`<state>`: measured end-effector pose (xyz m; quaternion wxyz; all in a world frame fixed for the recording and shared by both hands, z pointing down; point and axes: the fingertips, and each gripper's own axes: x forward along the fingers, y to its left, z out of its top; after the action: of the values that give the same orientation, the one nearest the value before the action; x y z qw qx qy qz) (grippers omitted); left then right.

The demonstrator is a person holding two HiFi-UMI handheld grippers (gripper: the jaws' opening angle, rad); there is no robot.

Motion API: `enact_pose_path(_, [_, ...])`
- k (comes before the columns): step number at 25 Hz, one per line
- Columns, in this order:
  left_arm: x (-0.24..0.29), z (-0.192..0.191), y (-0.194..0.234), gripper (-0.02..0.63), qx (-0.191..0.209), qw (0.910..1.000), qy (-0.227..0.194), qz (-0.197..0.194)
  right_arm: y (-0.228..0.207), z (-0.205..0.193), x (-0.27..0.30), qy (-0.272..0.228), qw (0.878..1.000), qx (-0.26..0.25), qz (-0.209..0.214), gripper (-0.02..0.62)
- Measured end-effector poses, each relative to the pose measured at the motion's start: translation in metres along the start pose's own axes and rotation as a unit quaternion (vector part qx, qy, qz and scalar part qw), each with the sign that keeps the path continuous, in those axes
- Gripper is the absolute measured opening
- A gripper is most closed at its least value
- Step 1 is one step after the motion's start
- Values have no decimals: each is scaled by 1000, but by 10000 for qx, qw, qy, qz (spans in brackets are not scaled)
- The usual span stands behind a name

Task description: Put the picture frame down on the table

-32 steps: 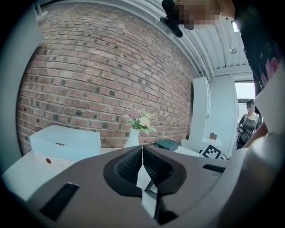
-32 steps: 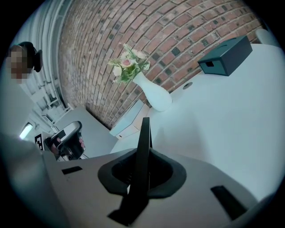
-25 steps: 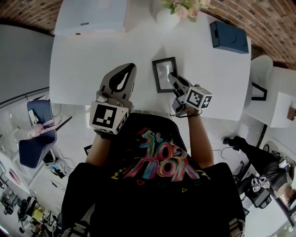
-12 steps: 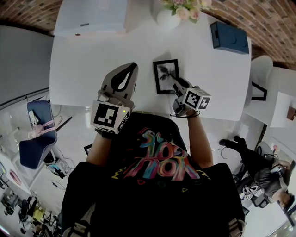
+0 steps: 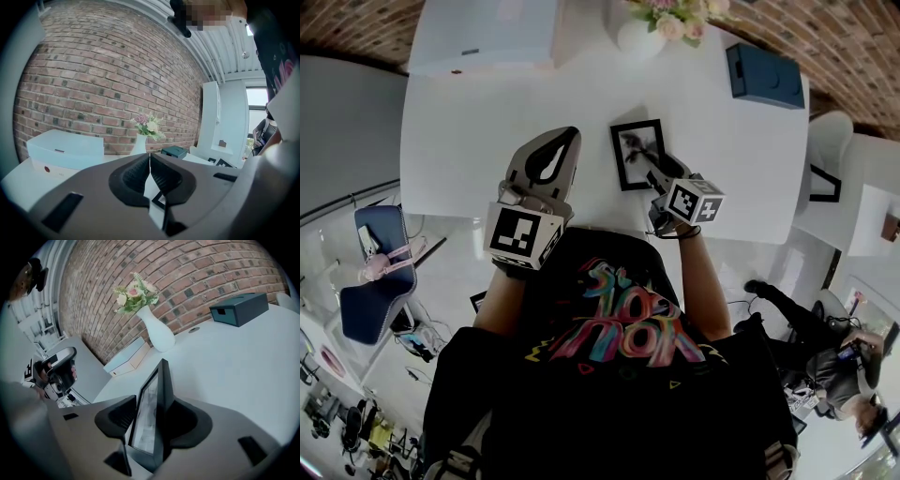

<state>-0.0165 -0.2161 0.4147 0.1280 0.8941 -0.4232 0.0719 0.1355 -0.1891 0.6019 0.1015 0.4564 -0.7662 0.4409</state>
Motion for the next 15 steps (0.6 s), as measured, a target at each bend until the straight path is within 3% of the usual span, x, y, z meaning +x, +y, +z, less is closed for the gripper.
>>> enact_pose_path(9, [2,1,1,26,9,10000,6,-18,-11,4,-5,-141,9992,-121,-345,256])
enact_pose_path(15, [5,1,0,26,8,10000,-3,-14,-18,5,-13,-219,9992,0,-337,258])
